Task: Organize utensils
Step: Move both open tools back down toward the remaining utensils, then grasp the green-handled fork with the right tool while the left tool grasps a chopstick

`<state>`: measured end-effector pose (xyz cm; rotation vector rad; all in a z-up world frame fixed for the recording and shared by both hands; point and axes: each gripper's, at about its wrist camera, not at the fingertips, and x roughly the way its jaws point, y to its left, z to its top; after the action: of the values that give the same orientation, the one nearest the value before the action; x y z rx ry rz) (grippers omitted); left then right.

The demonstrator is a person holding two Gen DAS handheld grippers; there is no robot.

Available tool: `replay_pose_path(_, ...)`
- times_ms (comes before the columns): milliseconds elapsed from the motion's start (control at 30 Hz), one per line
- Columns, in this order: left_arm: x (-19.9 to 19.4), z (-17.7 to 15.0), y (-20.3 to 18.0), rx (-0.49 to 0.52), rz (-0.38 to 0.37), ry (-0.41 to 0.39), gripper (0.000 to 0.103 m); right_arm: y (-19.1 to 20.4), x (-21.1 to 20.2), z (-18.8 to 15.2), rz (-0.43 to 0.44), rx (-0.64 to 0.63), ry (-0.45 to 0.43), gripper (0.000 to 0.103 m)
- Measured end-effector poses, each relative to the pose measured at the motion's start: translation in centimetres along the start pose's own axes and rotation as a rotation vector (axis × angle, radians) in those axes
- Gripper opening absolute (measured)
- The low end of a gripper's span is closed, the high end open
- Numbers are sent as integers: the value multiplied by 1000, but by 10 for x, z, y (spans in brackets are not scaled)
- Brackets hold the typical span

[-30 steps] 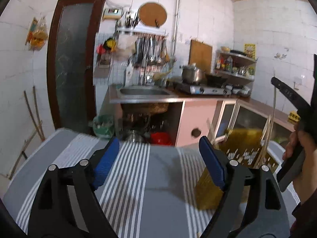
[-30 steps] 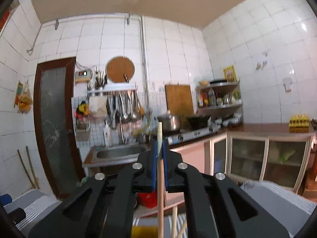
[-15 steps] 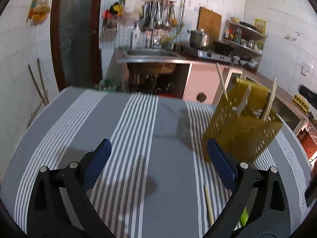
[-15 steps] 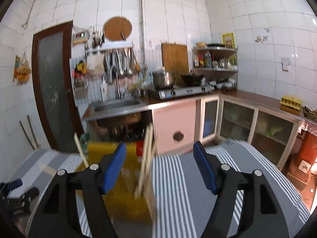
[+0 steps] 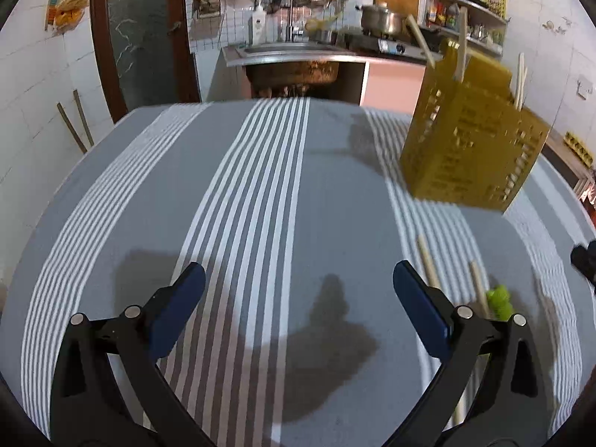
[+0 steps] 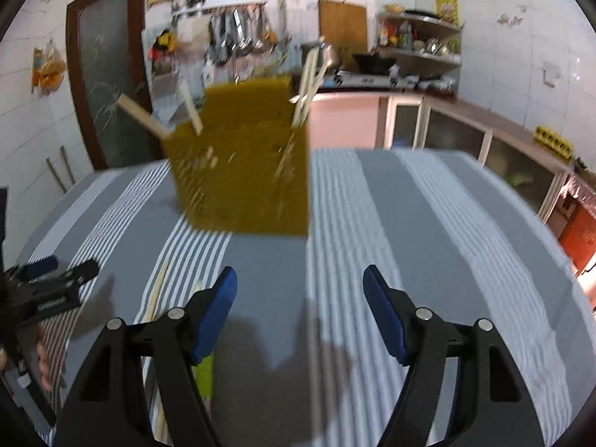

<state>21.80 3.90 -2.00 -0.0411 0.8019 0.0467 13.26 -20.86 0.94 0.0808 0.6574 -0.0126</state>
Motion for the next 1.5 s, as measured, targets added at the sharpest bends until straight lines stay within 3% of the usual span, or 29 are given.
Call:
replay_pose_path(367, 13, -21, 8, 22, 26, 92, 98, 38, 19, -25, 30, -88, 137, 68)
replay_pose_path(533, 18, -20, 13, -4, 12, 116, 98, 56, 24, -21, 49, -133, 192, 57)
replay_pose_path(633, 18, -20, 13, -7, 15, 120, 98, 65, 33, -23, 39, -170, 225, 44)
replay_pose_path(767, 19, -17, 11, -9, 21, 119, 98, 66, 42, -23, 63, -152, 247, 34)
replay_pose_path(867, 18, -16, 8, -13, 14, 120, 98, 63, 45, -20, 78, -140, 249, 16)
replay_pose_path(1067, 18, -12, -11, -23, -32, 127, 98, 45, 44, -20, 82, -99, 243, 16)
replay_pose_path(1300, 20, -5, -51, 20, -72, 127, 96, 10, 47, -16, 21, -44, 234, 16)
replay_pose_path(1433, 30, -4, -74, 55, -97, 174, 77, -4, 51, -16, 6, -15, 234, 16)
replay_pose_path(1500, 33, -5, -80, 59, -87, 180, 75, -7, 51, -16, 8, -1, 232, 16)
